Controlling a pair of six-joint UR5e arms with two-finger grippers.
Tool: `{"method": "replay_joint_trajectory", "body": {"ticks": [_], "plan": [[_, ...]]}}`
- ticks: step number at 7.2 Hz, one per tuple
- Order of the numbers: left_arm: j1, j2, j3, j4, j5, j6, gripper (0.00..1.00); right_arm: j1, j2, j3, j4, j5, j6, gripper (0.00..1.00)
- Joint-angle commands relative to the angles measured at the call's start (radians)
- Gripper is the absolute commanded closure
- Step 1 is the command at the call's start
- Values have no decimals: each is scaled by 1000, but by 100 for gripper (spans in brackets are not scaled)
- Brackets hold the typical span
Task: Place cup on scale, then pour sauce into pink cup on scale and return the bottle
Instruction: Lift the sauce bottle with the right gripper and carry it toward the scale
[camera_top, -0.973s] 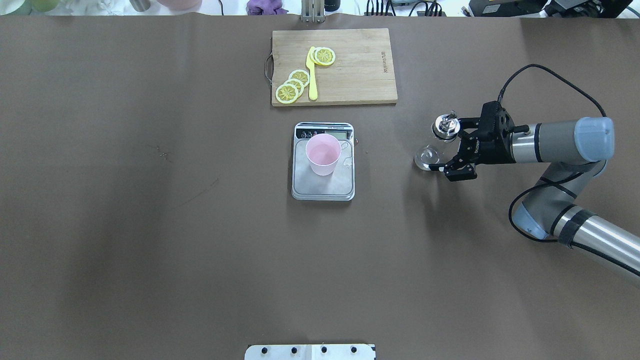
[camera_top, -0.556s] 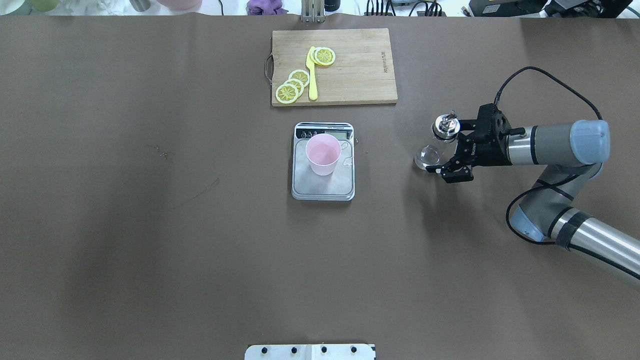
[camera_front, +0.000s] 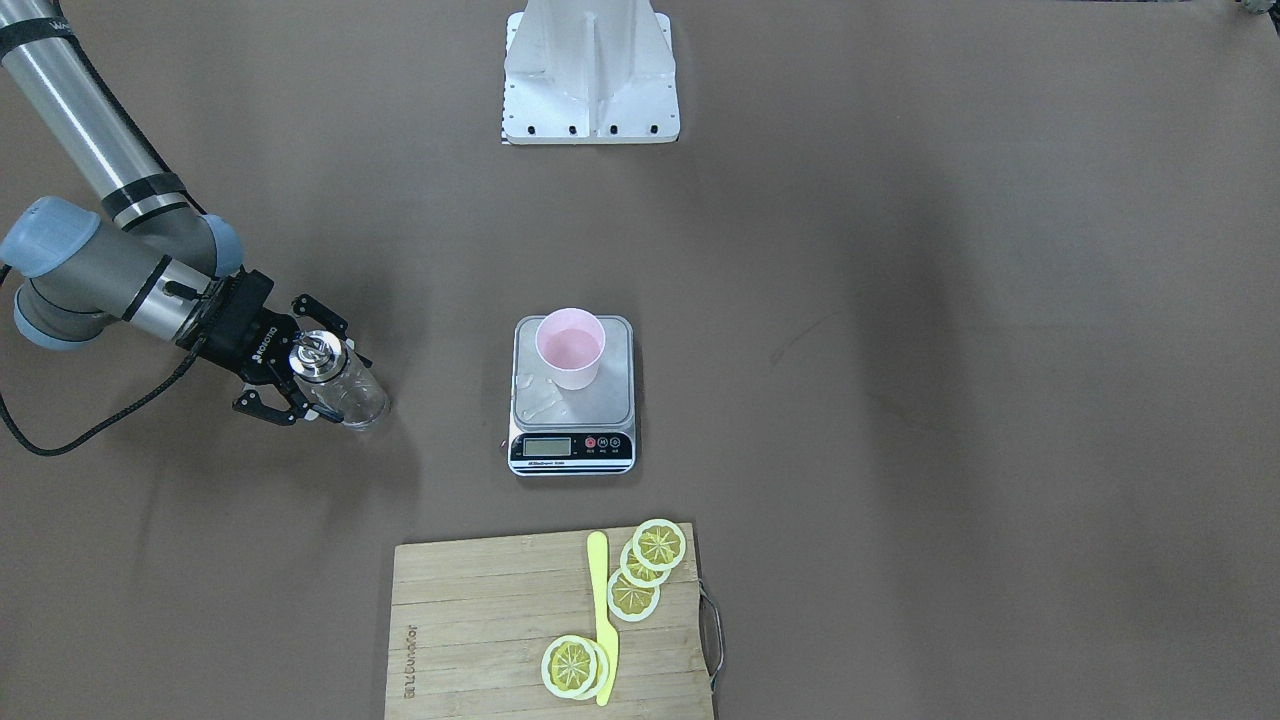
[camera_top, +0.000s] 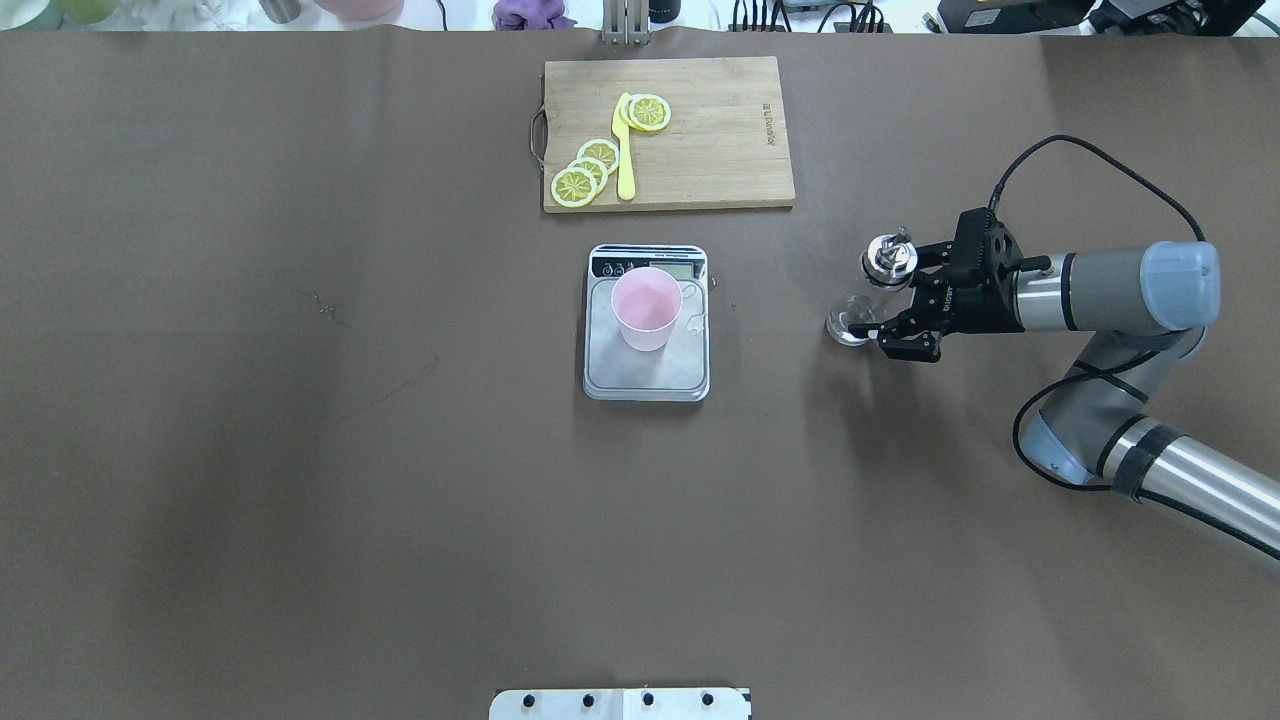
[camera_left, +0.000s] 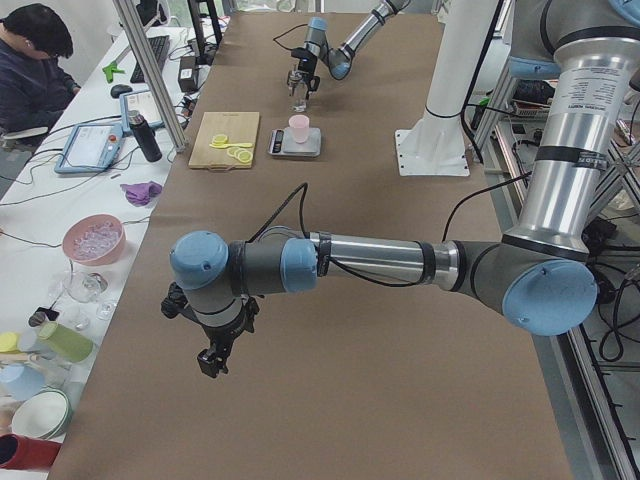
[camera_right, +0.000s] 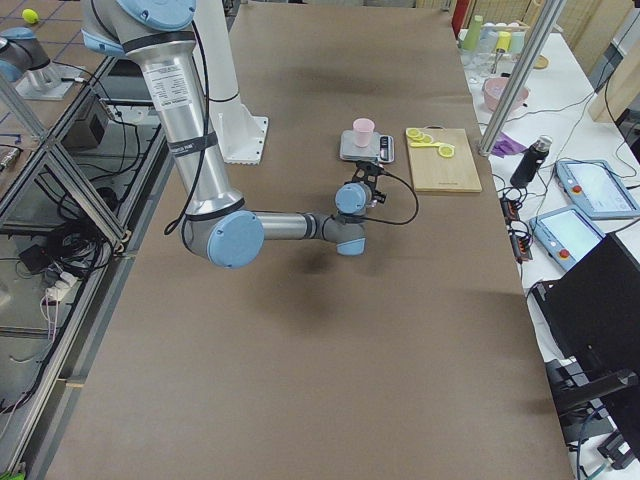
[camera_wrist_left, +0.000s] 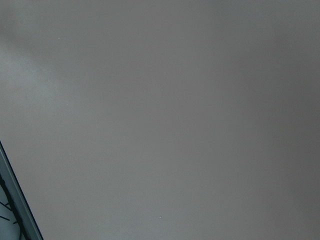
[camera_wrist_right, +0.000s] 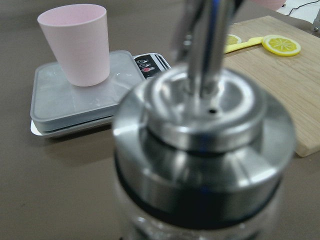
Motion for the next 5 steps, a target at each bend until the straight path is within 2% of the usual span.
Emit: {"method": "replay_joint_trajectory", "body": {"ticks": [1,4,5], "plan": [[0,0,0,0,0,0,2,19,-1,2,-5,10,3,100],[0,2,0,1,0,-15,2,77,-14,15,-50,24,-8,100],[0,2,0,1,0,-20,2,89,3,13,-104,115,-14,100]]}}
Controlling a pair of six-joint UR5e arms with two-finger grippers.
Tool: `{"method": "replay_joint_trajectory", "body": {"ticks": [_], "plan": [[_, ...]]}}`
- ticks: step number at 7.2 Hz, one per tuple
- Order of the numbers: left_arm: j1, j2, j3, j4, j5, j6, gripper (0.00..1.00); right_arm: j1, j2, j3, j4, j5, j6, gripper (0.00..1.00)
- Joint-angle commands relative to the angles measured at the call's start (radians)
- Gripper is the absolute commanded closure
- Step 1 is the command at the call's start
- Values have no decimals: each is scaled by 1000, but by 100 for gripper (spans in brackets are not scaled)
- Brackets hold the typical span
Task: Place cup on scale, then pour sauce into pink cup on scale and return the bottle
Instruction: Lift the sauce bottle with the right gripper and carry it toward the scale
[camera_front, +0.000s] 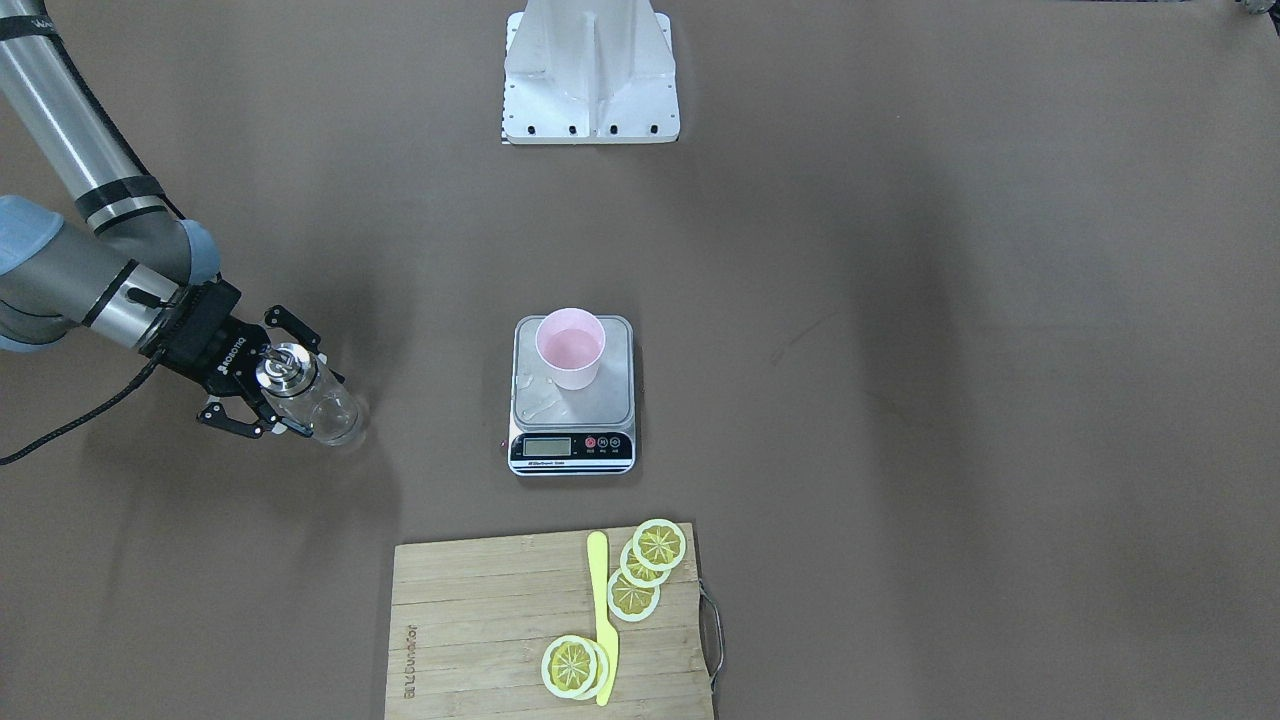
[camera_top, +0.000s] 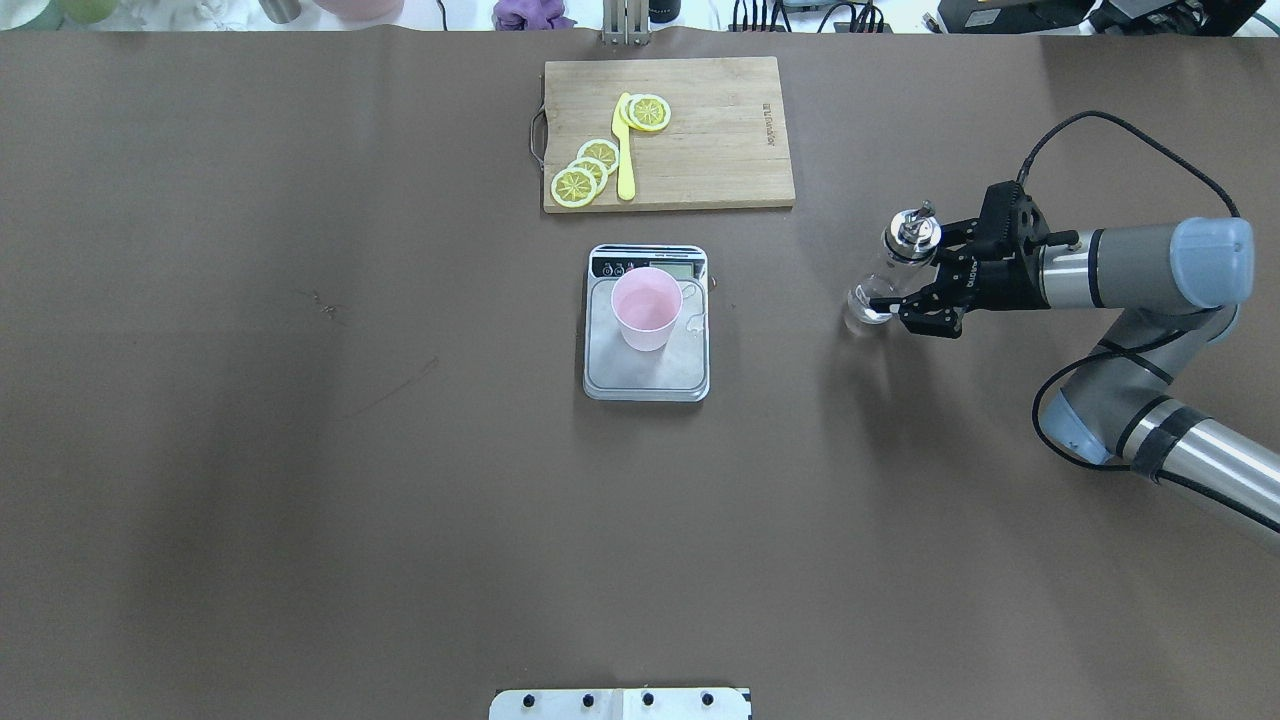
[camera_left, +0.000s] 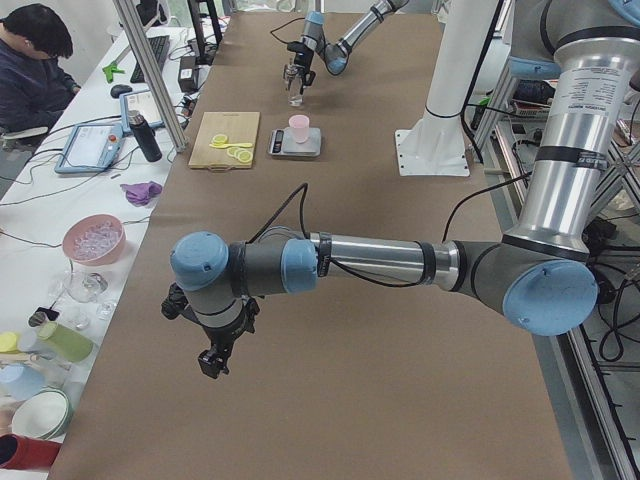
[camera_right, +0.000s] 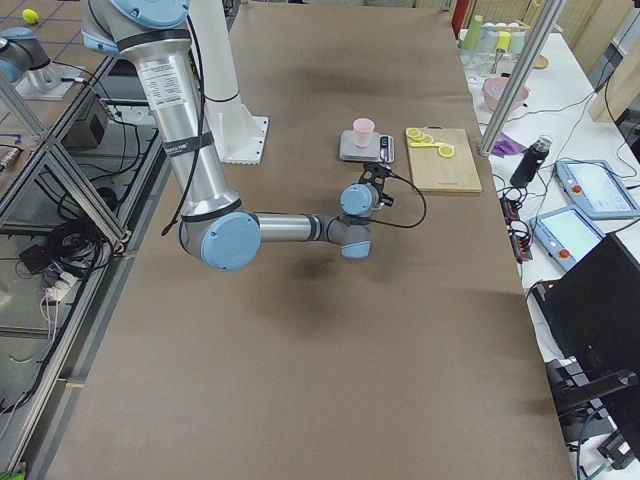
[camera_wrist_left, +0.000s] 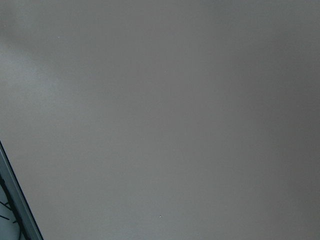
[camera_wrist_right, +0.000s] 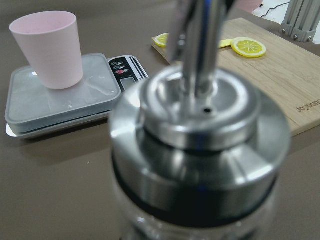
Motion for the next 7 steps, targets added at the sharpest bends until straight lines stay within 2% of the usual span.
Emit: {"method": "replay_joint_trajectory", "body": {"ticks": [1,3,5,7], "plan": [[0,-1,1,0,0,-10,2,37,22,3,-74,120,-43,100],[0,-1,1,0,0,-10,2,42,21,41,-137,122,-51,100],[0,1,1,0,0,-10,2,60,13,118,-272,97,-63,100],[-2,2,1,2,0,-10,2,33,10,169,-364,14,-146,100]]}}
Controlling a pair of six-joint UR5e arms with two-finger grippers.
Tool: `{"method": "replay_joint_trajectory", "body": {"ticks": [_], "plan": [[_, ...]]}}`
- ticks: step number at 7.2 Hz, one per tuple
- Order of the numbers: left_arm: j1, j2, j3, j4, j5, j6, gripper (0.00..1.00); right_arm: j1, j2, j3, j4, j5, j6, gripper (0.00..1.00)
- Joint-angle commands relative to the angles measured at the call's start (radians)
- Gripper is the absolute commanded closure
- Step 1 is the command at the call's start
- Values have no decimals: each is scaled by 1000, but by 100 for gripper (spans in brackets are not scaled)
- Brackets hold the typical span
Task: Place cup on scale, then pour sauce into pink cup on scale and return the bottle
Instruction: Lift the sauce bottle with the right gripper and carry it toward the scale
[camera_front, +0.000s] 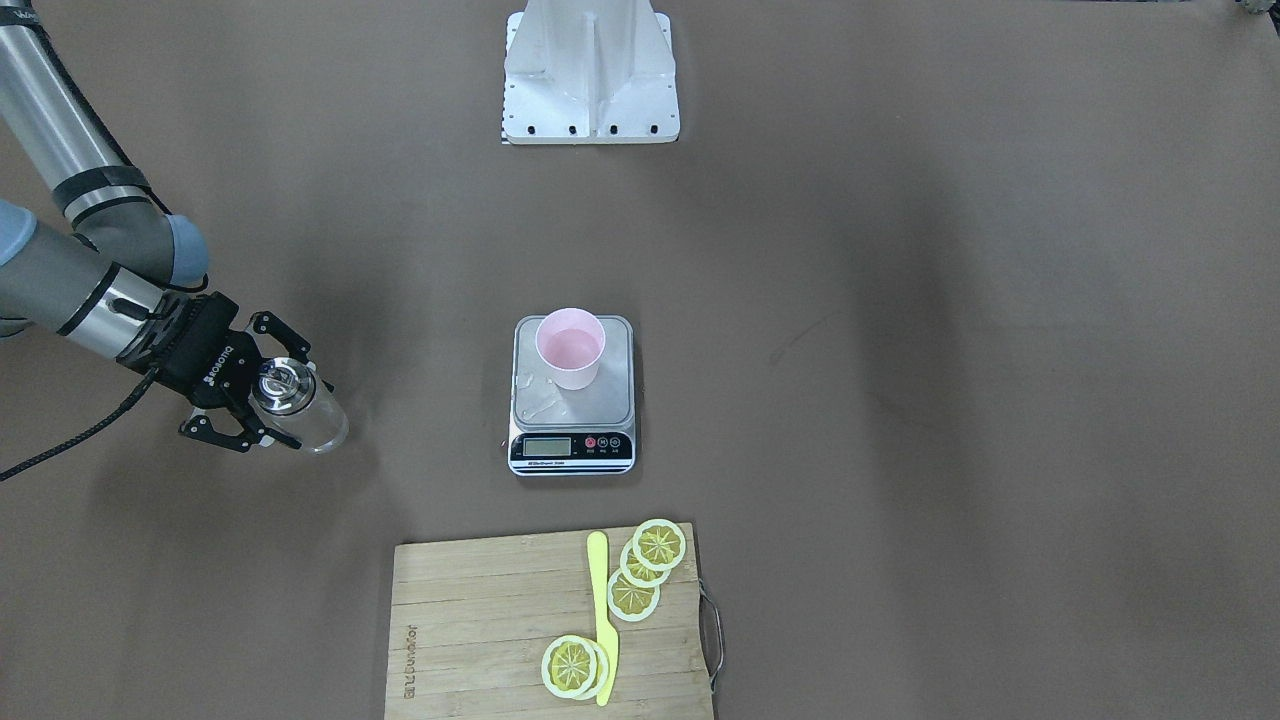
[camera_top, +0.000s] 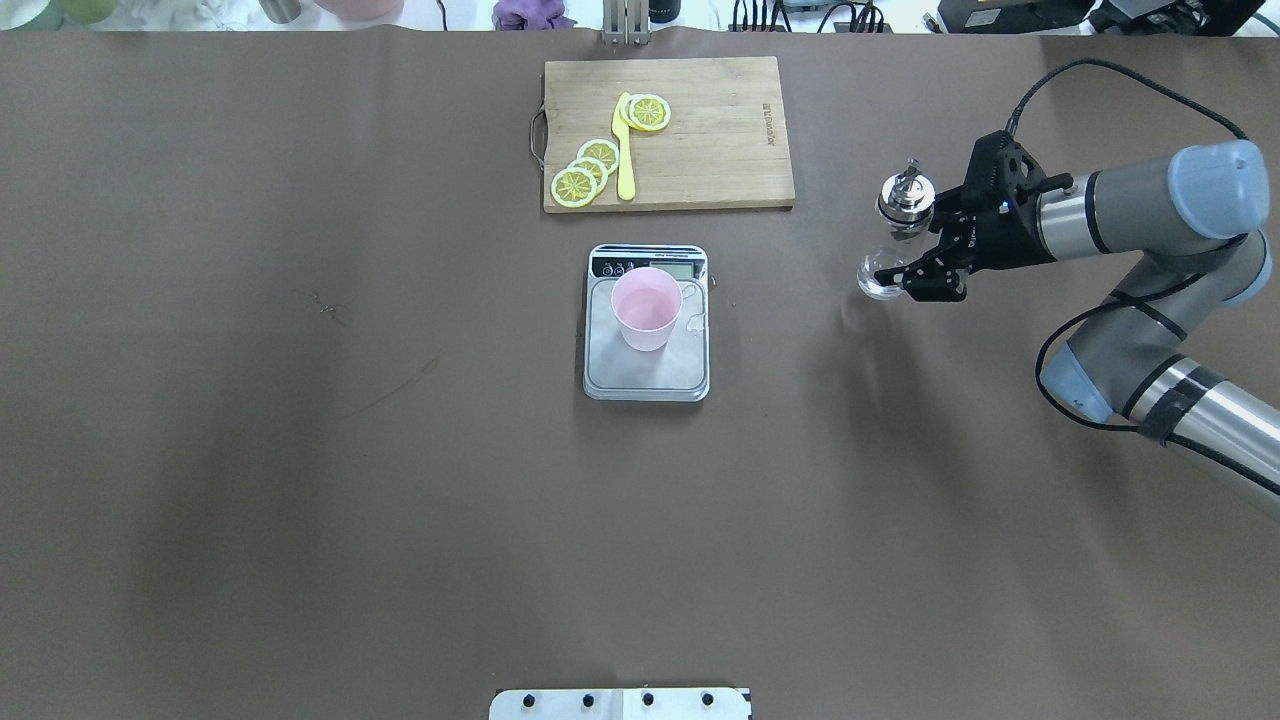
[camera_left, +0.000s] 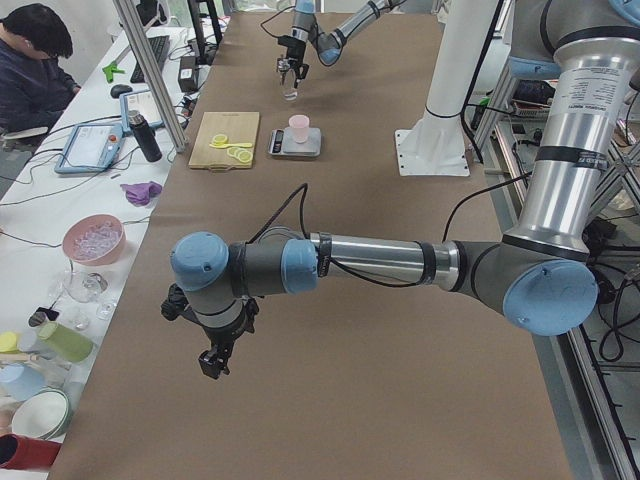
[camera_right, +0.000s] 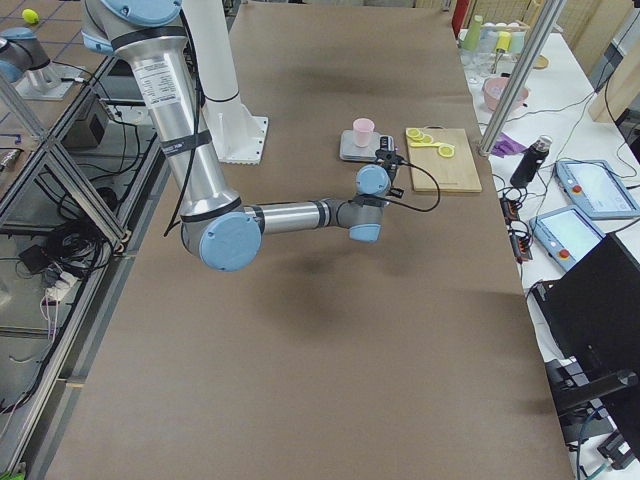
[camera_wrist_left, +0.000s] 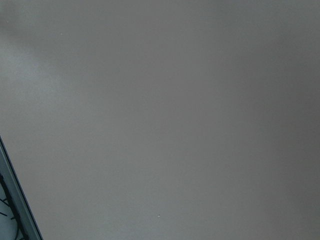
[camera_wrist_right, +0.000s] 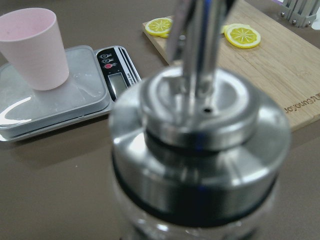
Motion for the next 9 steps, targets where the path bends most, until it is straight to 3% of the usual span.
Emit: {"method": "replay_joint_trajectory", "body": {"ticks": [1,3,5,7,8,9], "plan": [[-1,1,2,1,0,0,2,-25,-2,104,-177,-69,-62,100],[-1,12,-1,1,-2,0,2,-57,-4,283,-482,-127,-132,100],[-1,12,-1,1,-2,-1,2,-117,-4,432,-773,-251,-252,100],[-1,18,-7,1,-18,-90,2,-183,-1,558,-981,-365,-263,100],[1,30,-6,0,-49,-104,2,-200,8,596,-1094,-378,-266,100],[1,32,-6,1,-52,-106,2,-226,7,629,-1147,-446,-306,100]]}}
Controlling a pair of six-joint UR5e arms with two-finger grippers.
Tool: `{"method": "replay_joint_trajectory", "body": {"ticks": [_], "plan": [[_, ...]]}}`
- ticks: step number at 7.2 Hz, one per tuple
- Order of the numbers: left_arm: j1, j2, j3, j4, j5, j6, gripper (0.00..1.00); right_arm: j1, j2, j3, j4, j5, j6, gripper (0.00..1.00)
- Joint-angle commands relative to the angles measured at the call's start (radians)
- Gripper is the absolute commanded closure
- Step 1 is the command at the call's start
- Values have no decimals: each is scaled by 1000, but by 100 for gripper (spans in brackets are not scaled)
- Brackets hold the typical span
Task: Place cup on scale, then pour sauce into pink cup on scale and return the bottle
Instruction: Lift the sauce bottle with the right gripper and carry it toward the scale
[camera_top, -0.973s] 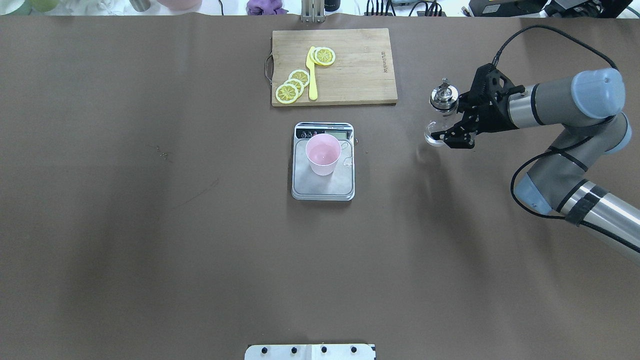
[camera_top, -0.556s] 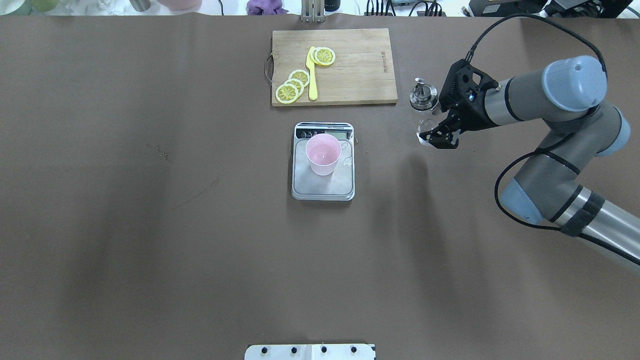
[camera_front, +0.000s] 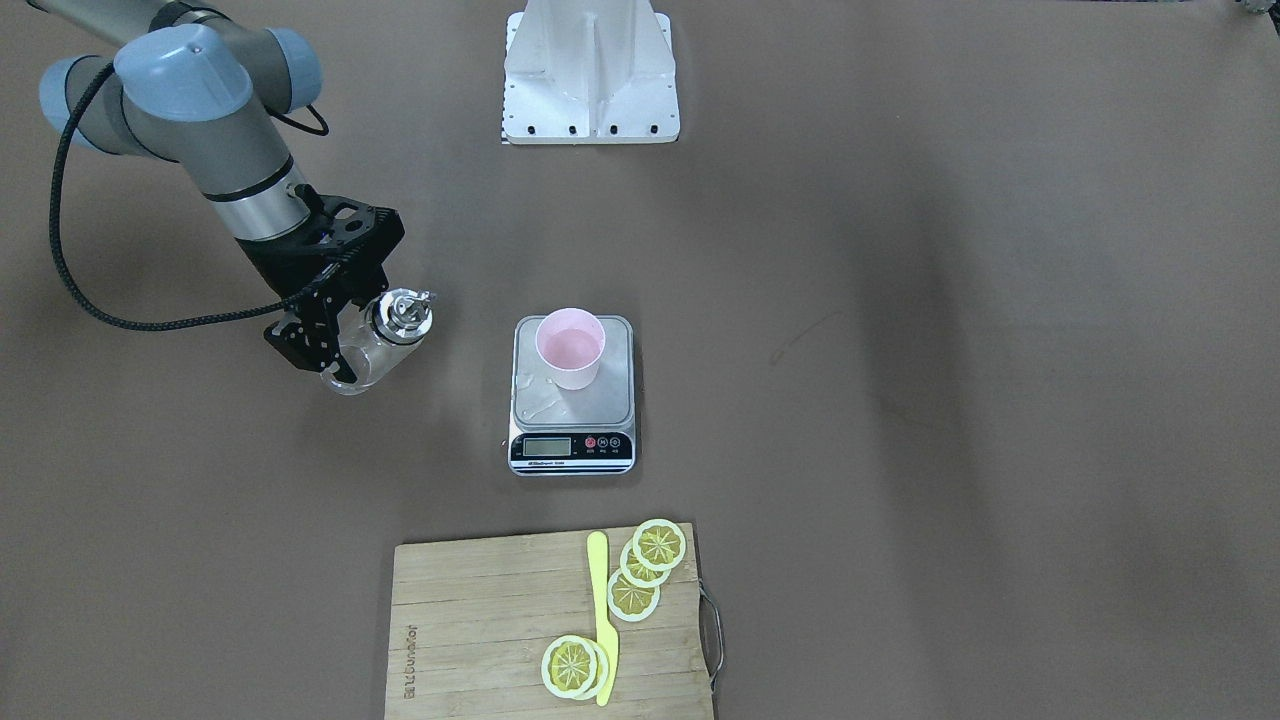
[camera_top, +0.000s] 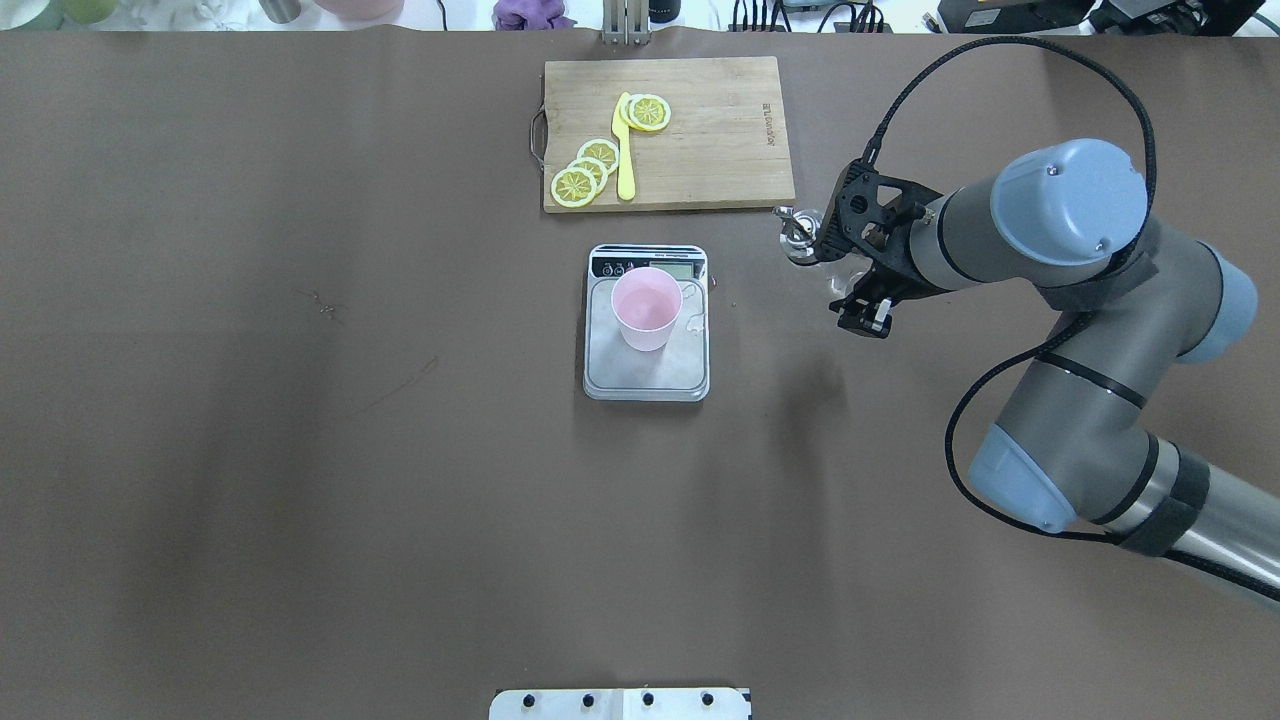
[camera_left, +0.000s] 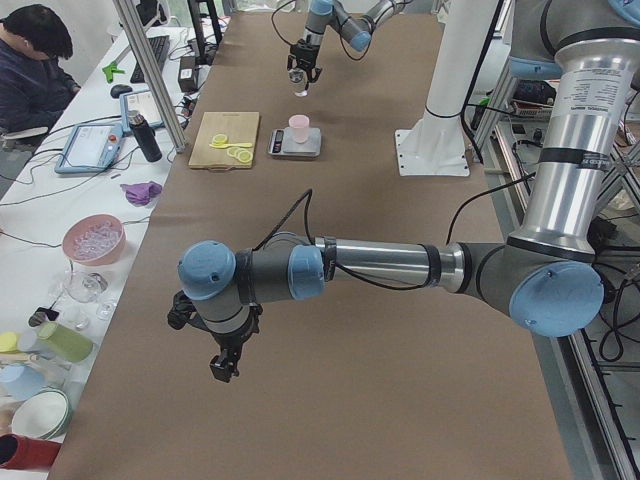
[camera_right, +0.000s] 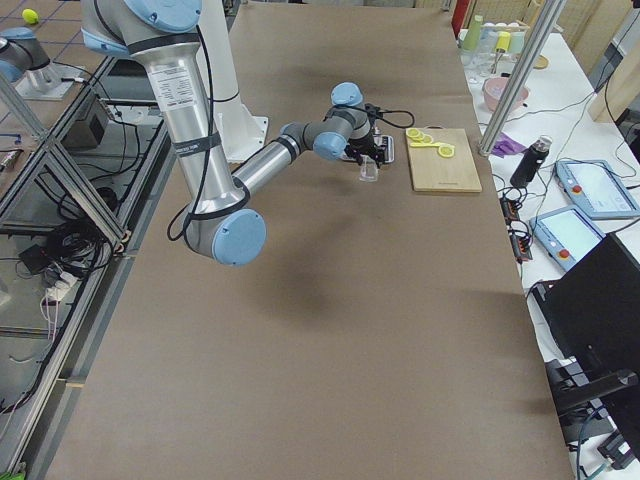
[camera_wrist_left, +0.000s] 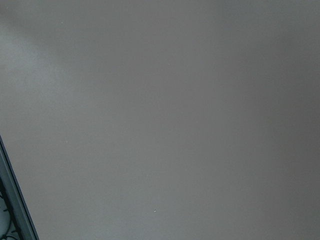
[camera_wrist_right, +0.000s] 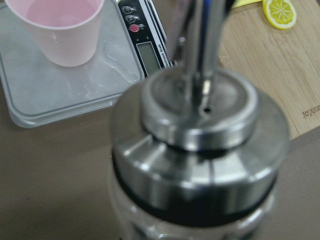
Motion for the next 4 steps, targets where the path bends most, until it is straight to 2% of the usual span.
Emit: {"method": "replay_joint_trajectory", "body": {"ticks": [1,2,4], "plan": [[2,19,-1,1,-20,-14,2,-55,5,52,-144,-120,-53,100],[2,32,-1,-1,-37,-14,2,-63,22,53,-191,-146,-68,100],[2,41,-1,-1,-38,-14,2,-109,98,53,-360,-233,-82,100]]}}
